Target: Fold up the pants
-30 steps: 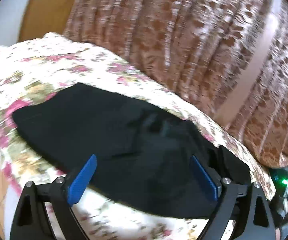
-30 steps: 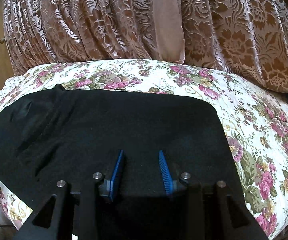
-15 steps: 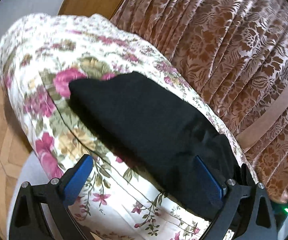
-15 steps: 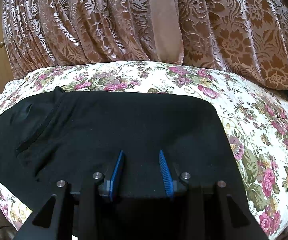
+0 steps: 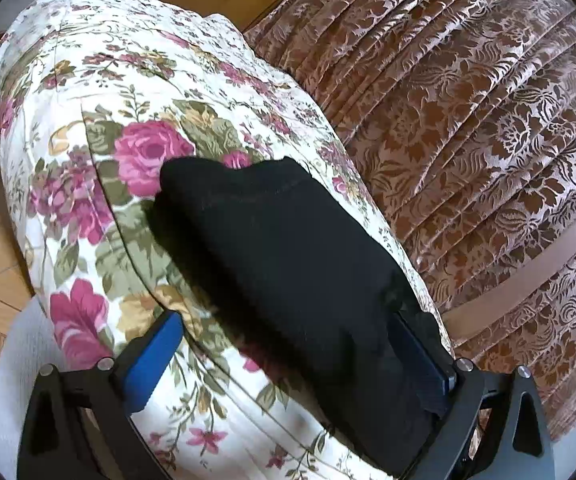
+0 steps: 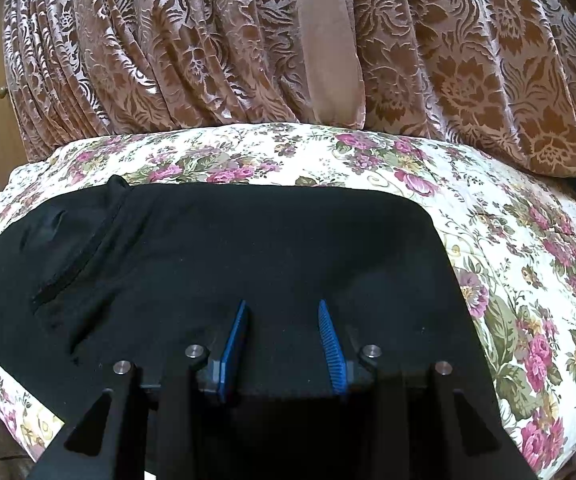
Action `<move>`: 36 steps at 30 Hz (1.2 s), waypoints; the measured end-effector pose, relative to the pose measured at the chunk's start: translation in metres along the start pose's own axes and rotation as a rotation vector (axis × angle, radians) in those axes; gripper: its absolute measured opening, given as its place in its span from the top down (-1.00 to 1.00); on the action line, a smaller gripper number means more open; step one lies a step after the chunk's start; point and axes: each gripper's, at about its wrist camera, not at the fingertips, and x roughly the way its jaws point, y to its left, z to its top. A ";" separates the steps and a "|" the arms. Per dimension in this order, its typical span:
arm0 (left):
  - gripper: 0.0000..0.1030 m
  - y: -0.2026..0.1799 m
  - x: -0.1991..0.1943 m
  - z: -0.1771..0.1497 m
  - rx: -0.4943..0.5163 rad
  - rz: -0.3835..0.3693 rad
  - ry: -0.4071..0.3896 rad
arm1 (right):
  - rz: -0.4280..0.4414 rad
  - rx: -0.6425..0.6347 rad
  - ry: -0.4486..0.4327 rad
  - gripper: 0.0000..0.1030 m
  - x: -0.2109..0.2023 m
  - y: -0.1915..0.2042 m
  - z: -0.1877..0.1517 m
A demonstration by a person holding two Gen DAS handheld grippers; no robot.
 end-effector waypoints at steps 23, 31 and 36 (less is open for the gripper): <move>0.72 -0.017 0.022 0.041 0.057 0.051 -0.057 | -0.006 0.017 -0.010 0.27 -0.001 0.003 -0.001; 0.73 -0.086 -0.001 0.043 0.249 -0.079 -0.111 | -0.004 0.006 0.007 0.27 0.000 0.003 0.000; 0.73 -0.140 -0.016 0.027 0.426 -0.199 -0.124 | 0.006 -0.005 0.035 0.27 -0.002 0.002 0.004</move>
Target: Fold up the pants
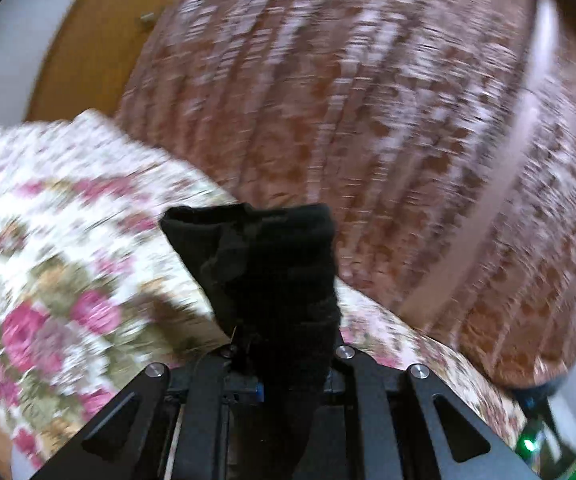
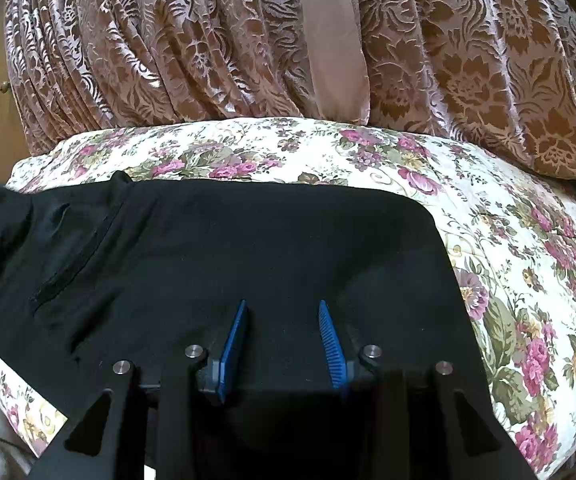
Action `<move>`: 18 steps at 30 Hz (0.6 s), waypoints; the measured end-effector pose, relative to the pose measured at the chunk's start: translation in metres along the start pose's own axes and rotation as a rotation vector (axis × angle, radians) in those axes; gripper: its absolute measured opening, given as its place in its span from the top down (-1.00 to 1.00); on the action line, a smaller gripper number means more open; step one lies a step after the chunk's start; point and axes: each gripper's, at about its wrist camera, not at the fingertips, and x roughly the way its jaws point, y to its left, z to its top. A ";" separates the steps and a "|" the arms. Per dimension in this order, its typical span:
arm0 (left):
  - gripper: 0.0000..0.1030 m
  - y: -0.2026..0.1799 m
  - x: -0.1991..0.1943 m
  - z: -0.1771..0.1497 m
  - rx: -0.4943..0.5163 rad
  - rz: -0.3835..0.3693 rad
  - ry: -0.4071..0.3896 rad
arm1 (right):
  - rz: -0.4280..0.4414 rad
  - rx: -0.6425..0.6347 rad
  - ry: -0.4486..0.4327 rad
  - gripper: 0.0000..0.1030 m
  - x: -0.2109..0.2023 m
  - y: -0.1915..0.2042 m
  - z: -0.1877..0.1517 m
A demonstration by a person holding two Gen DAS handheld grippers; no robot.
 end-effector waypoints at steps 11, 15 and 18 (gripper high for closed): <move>0.73 -0.111 0.008 -0.018 0.168 -0.331 0.078 | 0.128 0.152 -0.054 0.26 -0.027 -0.043 0.010; 0.73 -0.142 0.016 -0.036 0.212 -0.406 0.140 | 0.177 0.186 -0.081 0.26 -0.036 -0.053 0.012; 0.73 -0.163 0.022 -0.055 0.259 -0.445 0.191 | 0.214 0.224 -0.090 0.26 -0.039 -0.059 0.012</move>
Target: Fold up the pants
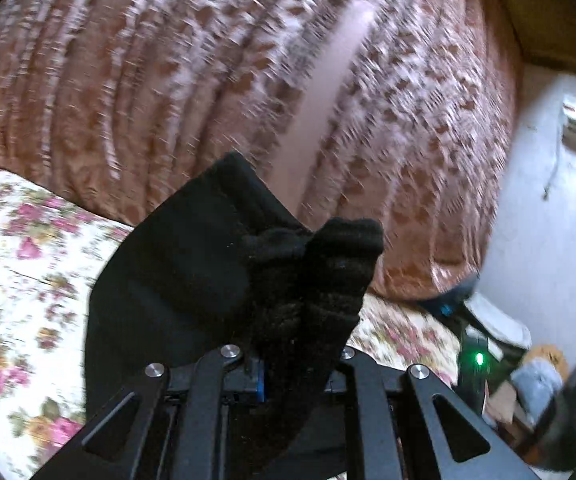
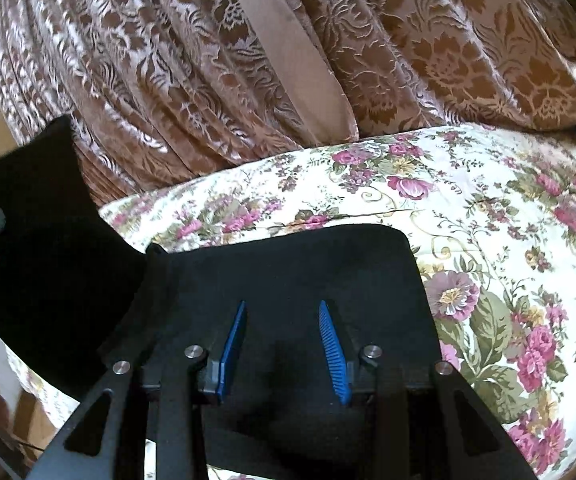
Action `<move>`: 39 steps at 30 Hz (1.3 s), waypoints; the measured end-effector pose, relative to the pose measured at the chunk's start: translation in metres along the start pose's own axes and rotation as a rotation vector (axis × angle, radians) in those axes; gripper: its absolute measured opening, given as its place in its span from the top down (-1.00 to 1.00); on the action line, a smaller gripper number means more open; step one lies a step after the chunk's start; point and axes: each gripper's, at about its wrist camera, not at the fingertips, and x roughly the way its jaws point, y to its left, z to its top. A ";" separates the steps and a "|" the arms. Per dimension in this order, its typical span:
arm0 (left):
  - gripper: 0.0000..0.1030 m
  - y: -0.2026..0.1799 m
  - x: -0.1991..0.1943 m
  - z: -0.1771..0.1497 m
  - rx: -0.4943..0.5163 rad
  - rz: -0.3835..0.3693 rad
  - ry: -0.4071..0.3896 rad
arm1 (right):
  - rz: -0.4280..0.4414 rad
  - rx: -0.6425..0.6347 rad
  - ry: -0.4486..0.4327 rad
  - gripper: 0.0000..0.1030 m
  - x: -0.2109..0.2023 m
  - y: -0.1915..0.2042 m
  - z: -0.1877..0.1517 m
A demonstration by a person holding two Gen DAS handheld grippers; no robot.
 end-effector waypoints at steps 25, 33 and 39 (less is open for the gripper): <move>-0.51 -0.054 0.067 -0.099 0.118 -0.267 0.379 | 0.191 0.245 0.089 0.26 0.009 -0.032 -0.003; -0.62 -0.023 0.042 -0.063 -0.005 -0.208 0.296 | 0.210 0.280 0.132 0.15 0.015 -0.038 -0.004; -0.74 0.032 0.031 -0.032 -0.103 0.056 0.221 | 0.222 0.273 0.161 -0.15 0.018 -0.031 -0.004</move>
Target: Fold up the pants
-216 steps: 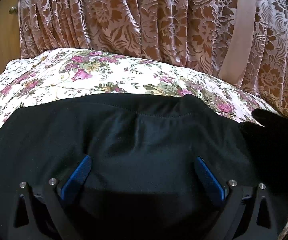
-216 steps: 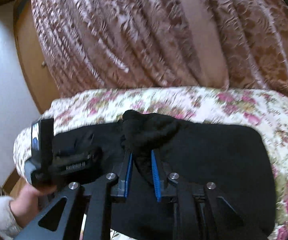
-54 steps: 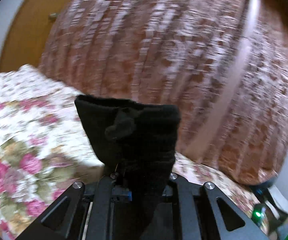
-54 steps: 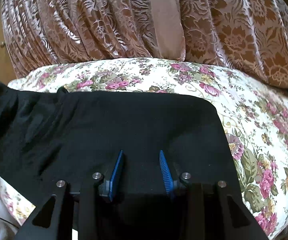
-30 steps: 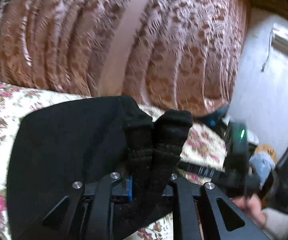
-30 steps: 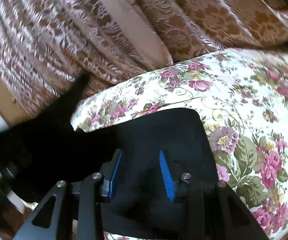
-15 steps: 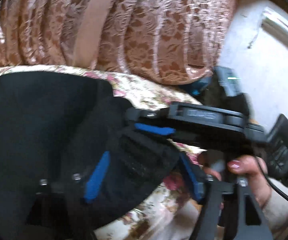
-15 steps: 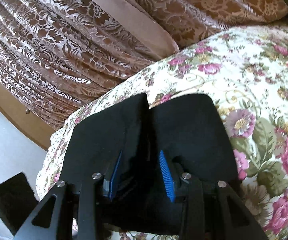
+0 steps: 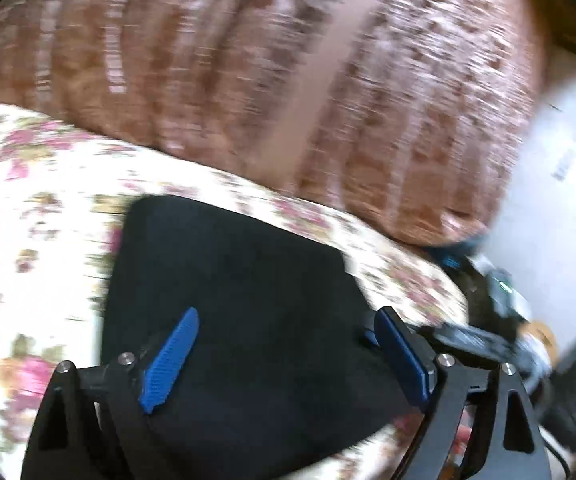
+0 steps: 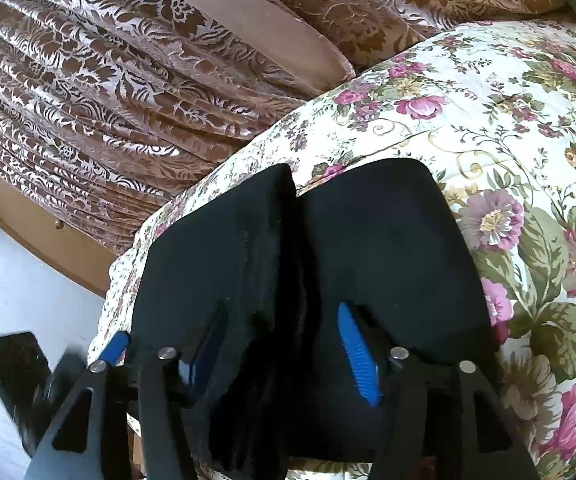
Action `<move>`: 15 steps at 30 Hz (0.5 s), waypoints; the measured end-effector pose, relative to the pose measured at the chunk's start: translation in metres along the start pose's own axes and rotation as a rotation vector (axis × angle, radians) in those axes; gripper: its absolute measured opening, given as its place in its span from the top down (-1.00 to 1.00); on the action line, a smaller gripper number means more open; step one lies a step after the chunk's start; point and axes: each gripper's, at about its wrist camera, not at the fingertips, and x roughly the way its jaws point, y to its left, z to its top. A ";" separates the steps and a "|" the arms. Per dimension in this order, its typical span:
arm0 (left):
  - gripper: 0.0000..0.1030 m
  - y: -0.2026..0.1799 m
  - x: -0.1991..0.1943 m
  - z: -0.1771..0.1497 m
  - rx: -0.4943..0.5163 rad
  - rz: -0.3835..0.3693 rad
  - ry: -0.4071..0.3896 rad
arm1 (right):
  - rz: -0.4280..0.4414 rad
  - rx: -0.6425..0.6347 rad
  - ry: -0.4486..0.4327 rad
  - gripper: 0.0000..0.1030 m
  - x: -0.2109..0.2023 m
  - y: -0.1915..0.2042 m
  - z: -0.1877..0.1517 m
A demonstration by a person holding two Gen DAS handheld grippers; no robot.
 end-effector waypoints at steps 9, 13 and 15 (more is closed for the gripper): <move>-0.74 0.054 0.013 0.001 -0.129 0.183 0.087 | -0.040 -0.048 0.024 -0.16 0.007 0.007 -0.002; -0.75 0.063 0.018 -0.012 -0.144 0.193 0.130 | -0.055 -0.065 0.036 -0.16 0.009 0.008 -0.002; -0.75 0.065 0.019 -0.014 -0.148 0.191 0.135 | -0.062 -0.073 0.039 -0.16 0.011 0.009 -0.003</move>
